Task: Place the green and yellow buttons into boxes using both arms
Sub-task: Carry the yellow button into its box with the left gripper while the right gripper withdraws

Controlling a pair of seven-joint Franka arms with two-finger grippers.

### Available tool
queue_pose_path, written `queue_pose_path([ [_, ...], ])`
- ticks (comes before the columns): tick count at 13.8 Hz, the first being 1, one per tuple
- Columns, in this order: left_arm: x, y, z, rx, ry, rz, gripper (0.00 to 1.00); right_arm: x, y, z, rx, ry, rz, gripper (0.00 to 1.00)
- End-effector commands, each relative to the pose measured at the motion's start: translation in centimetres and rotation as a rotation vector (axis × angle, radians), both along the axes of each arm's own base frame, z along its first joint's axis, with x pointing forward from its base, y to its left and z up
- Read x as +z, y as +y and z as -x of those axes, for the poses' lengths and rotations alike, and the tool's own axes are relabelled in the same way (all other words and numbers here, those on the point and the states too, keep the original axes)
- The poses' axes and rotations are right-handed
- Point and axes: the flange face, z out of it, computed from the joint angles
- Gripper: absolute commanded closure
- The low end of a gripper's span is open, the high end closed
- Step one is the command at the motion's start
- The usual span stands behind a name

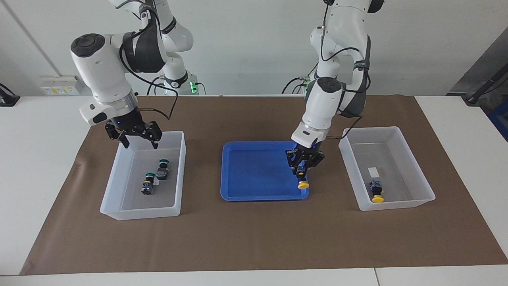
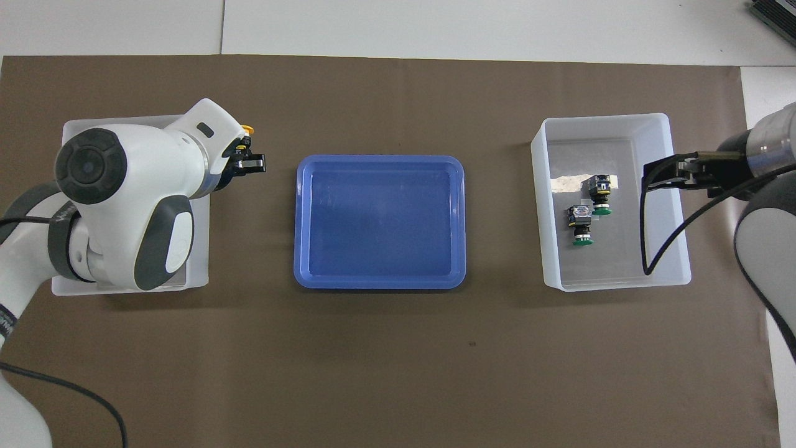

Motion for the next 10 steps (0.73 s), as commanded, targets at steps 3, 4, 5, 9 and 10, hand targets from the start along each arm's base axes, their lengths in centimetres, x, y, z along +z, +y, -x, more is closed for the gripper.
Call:
queue_pose_path([
  [3, 0.3, 7.1, -1.4, -0.033, -0.001, -0.043, 1.0, 4.3, -2.6, 3.0, -0.051, 0.007, -0.002, 0.0],
  [4, 0.2, 9.0, -1.6, -0.035, -0.002, -0.051, 1.0, 4.6, -2.7, 3.3, -0.051, 0.012, 0.001, 0.0],
  [5, 0.0, 10.4, -1.6, -0.041, 0.001, -0.059, 1.0, 4.6, -2.8, 3.5, -0.051, 0.019, 0.001, 0.0],
  [9, -0.6, 17.2, -1.6, -0.024, 0.004, -0.022, 1.0, 4.8, -3.0, 3.7, -0.017, 0.018, 0.014, 0.0],
  [10, -0.8, 18.1, -1.5, -0.033, -0.002, 0.019, 1.0, 4.8, -3.4, 3.7, 0.009, 0.017, 0.015, 0.0],
])
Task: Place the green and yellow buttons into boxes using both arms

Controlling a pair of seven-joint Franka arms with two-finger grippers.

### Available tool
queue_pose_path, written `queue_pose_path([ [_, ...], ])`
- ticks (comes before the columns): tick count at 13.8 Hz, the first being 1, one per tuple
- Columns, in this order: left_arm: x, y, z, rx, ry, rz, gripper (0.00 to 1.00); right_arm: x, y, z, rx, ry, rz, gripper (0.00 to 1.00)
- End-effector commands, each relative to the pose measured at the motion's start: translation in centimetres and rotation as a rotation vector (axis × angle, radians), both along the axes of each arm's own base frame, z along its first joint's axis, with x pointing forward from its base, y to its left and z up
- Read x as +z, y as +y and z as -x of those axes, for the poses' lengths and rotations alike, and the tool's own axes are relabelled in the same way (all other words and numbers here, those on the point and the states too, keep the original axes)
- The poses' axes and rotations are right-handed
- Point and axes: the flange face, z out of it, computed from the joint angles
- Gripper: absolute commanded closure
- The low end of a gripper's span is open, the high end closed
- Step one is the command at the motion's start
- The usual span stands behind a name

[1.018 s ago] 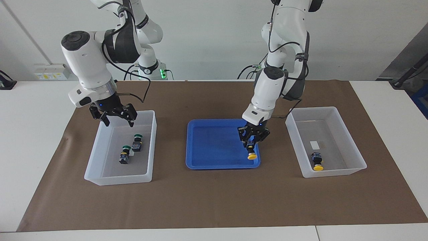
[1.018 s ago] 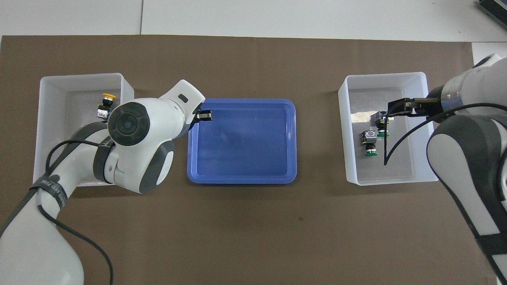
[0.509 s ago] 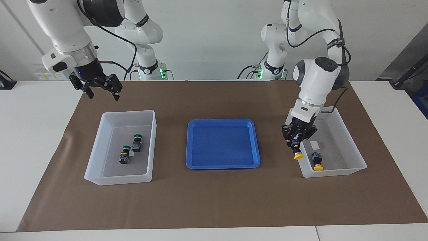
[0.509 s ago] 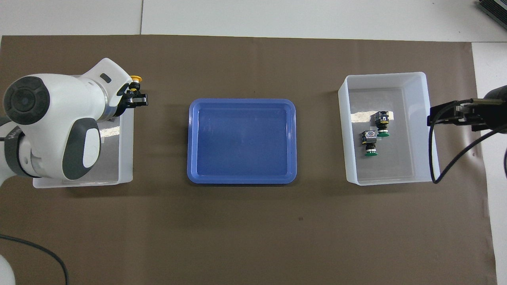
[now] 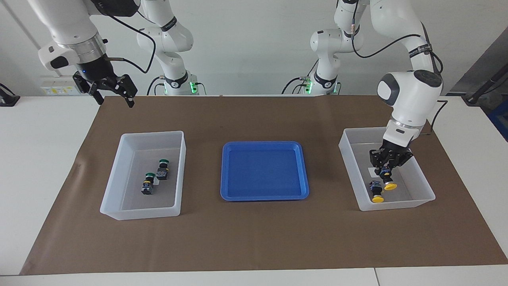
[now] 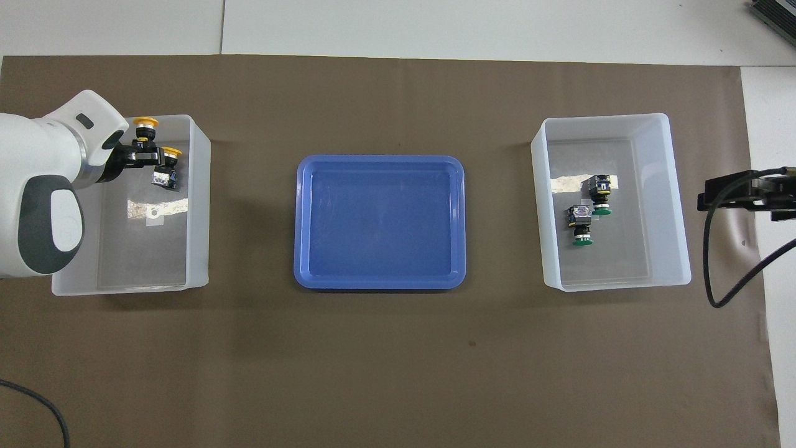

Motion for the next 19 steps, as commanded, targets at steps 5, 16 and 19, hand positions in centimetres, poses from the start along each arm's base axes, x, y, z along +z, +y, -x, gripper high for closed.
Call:
queue_pose_path([
  [5, -3.0, 4.2, 1.9, -0.081, 0.014, 0.05, 1.0, 0.0, -1.1, 0.3, 0.035, 0.024, 0.005, 0.0],
  [16, -9.2, 5.6, 4.0, -0.084, 0.045, 0.021, 1.0, 1.1, -1.4, 0.1, 0.03, 0.027, 0.004, 0.0],
  [19, -10.5, 6.1, 5.1, -0.068, 0.062, 0.02, 0.96, 1.1, -0.6, -0.1, 0.041, 0.017, 0.003, 0.0],
])
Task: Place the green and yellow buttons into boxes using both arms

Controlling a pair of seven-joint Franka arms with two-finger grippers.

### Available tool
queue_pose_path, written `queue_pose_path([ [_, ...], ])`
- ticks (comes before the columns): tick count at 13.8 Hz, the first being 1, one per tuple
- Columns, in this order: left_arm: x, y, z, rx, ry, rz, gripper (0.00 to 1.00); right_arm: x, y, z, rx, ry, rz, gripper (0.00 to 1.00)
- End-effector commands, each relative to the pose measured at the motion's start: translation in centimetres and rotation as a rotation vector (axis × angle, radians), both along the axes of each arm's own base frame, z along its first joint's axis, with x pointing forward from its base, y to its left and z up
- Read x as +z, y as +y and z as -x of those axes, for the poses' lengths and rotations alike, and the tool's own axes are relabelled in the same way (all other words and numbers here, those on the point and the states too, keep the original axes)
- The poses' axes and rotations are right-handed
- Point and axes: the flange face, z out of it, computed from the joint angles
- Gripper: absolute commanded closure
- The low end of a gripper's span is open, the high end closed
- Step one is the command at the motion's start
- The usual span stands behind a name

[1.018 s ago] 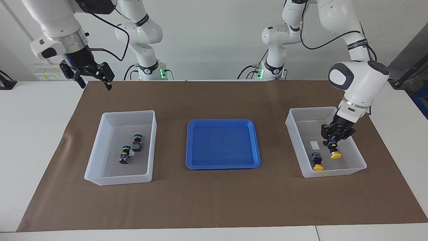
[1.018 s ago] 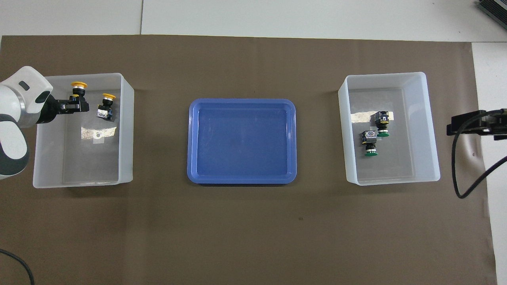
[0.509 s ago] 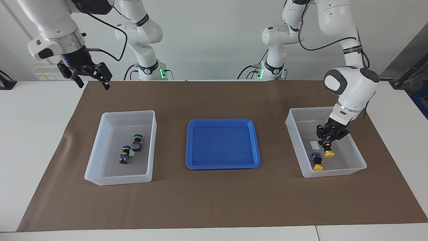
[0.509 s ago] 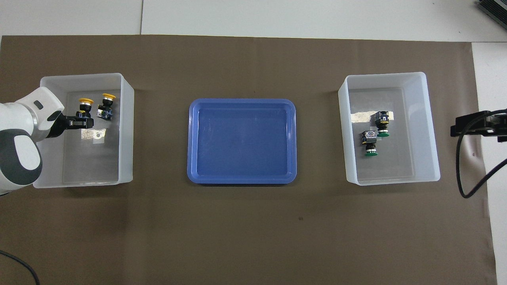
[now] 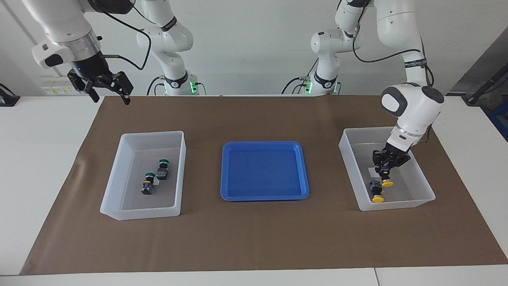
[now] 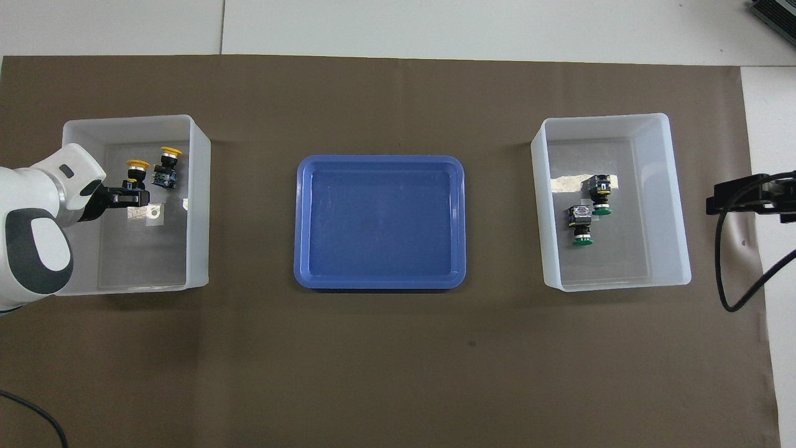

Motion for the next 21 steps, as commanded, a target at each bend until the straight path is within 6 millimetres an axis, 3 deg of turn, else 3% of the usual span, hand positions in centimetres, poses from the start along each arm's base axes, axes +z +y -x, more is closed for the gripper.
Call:
queue_pose_path([
  [1, -0.7, 1.0, 1.3, 0.016, 0.0, 0.008, 0.83, 0.2, 0.3, -0.2, 0.029, 0.007, 0.004, 0.0],
  [3, -0.7, 1.7, 1.3, 0.027, 0.001, 0.008, 0.5, 0.1, 0.1, -0.1, 0.031, 0.016, 0.004, 0.0],
  [4, -0.6, 1.7, 1.2, 0.027, 0.0, 0.008, 0.18, 0.0, 0.1, -0.1, 0.029, 0.022, 0.005, 0.0],
  [5, -0.4, 1.7, 1.1, 0.021, -0.007, 0.004, 0.0, 0.0, 0.0, 0.0, 0.029, 0.027, 0.006, 0.0],
  [10, 3.6, 0.7, -0.2, -0.008, -0.074, -0.008, 0.0, 0.0, 0.2, 0.1, 0.032, 0.033, 0.004, 0.0],
  [14, 9.0, -1.4, -0.8, -0.089, -0.034, -0.024, 0.0, 0.0, 0.2, 0.2, 0.03, 0.033, 0.006, 0.0],
  [19, 15.8, -8.5, -0.8, -0.078, 0.047, -0.114, 0.0, 0.0, 0.2, 0.1, 0.029, 0.03, 0.004, 0.0],
  [21, 18.3, -9.8, -0.6, -0.088, 0.063, -0.113, 0.0, -0.1, 0.2, 0.1, 0.03, 0.033, 0.004, 0.0],
])
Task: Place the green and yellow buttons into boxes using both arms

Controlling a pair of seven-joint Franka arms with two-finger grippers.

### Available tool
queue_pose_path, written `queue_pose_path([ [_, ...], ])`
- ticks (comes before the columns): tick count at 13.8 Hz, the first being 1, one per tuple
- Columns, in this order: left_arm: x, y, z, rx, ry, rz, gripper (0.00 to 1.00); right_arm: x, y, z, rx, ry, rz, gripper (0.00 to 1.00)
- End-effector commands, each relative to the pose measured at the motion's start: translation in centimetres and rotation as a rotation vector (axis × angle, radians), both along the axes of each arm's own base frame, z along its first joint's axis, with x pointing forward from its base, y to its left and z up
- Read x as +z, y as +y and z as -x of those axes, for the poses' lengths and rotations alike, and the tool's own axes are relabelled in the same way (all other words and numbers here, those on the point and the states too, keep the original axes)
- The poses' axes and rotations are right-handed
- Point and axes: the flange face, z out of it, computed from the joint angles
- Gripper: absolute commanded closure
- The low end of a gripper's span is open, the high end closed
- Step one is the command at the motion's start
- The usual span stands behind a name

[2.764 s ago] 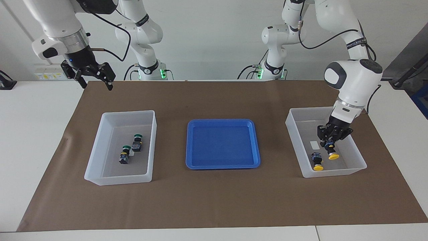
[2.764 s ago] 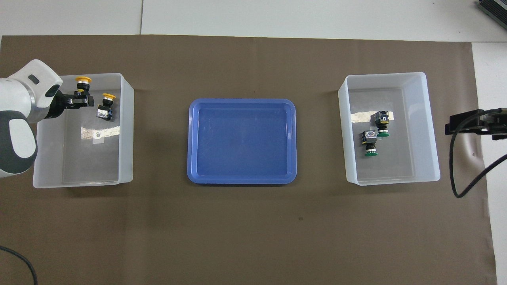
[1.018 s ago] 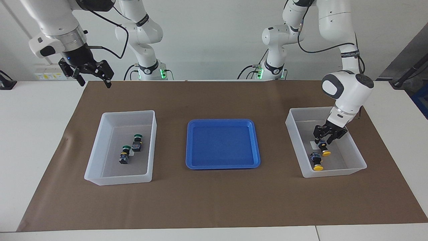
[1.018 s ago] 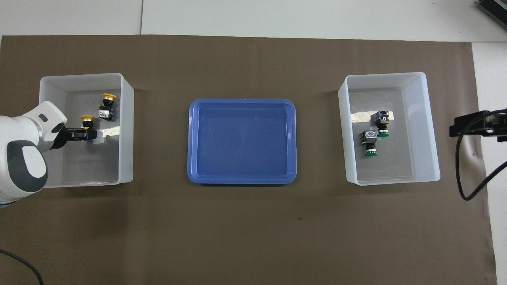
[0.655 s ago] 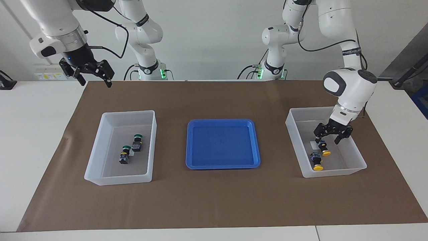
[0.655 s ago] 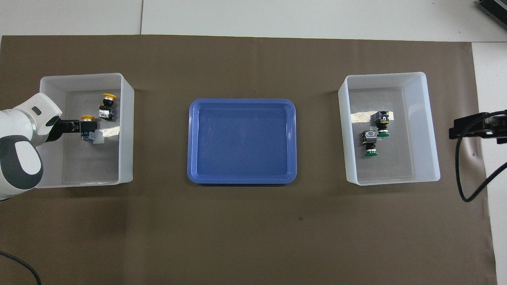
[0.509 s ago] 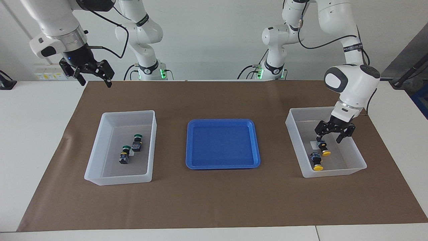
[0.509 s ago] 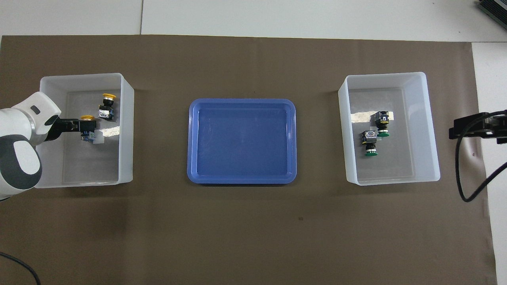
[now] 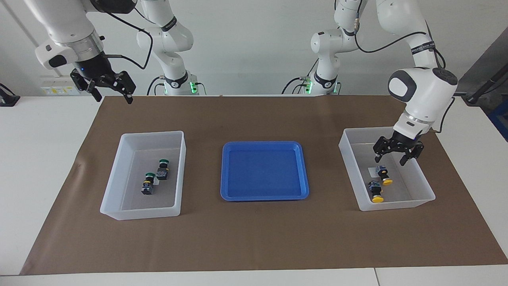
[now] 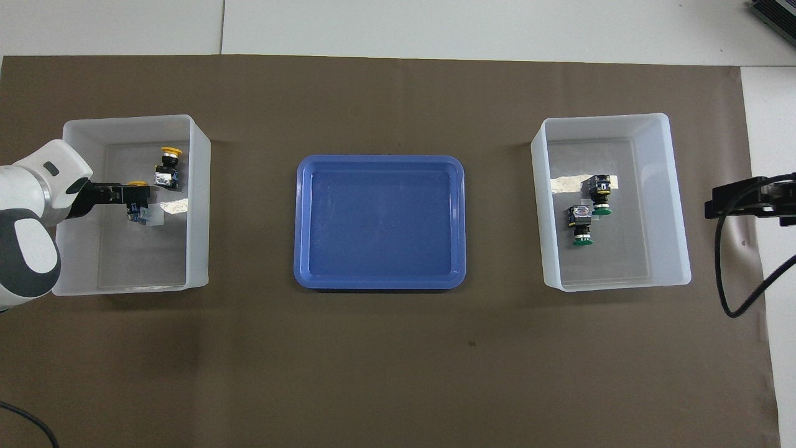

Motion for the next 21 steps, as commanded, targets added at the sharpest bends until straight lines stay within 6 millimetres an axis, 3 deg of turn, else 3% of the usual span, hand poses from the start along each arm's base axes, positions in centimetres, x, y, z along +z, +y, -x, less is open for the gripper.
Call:
queue_pose_path([
  [1, 3.6, -0.9, 0.5, -0.001, 0.027, -0.026, 0.0, 0.3, -0.2, 0.0, 0.022, 0.007, 0.005, 0.0],
  [5, 8.4, -1.5, 1.0, -0.013, 0.059, -0.029, 0.0, 0.2, -0.2, 0.0, 0.022, 0.005, 0.005, 0.0],
  [7, 10.3, -2.0, 2.8, -0.022, 0.052, -0.03, 0.0, 0.2, -0.2, 0.1, 0.024, 0.01, 0.005, 0.0],
  [11, 9.6, -1.9, 6.1, -0.001, 0.084, -0.033, 0.0, 0.1, 0.0, 0.3, 0.03, 0.013, 0.004, 0.0],
  [16, 9.7, -1.9, 5.7, -0.003, 0.073, -0.032, 0.0, 0.0, -0.9, 0.5, 0.059, 0.028, 0.004, 0.0],
  [21, 12.4, -2.0, 3.1, -0.003, 0.088, -0.024, 0.0, 0.0, -0.7, 0.4, 0.062, 0.027, 0.004, 0.0],
])
